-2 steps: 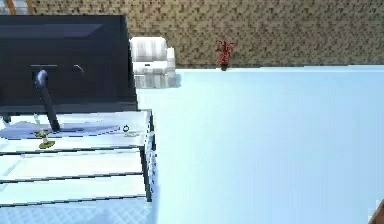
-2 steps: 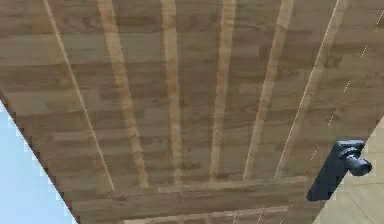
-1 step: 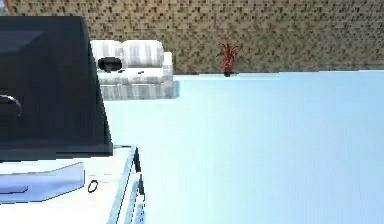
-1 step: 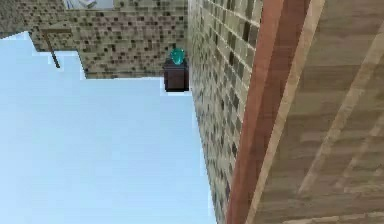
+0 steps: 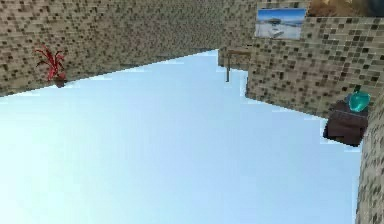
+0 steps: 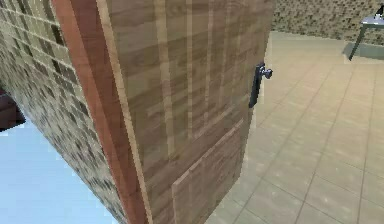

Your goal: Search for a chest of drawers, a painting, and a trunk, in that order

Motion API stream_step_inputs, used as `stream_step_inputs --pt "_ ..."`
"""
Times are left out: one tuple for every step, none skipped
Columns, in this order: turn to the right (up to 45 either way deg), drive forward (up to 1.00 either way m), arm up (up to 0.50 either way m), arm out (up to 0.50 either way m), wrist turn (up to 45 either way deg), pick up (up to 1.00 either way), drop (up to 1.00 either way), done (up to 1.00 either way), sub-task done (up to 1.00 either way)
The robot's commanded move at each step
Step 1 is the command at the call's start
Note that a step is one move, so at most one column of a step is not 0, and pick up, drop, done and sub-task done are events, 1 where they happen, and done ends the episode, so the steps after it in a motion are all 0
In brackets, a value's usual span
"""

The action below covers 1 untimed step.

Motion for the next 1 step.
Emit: stream_step_inputs --pt "27.0 0.00 0.00 0.00 0.0 0.00 0.00 0.00 0.00"
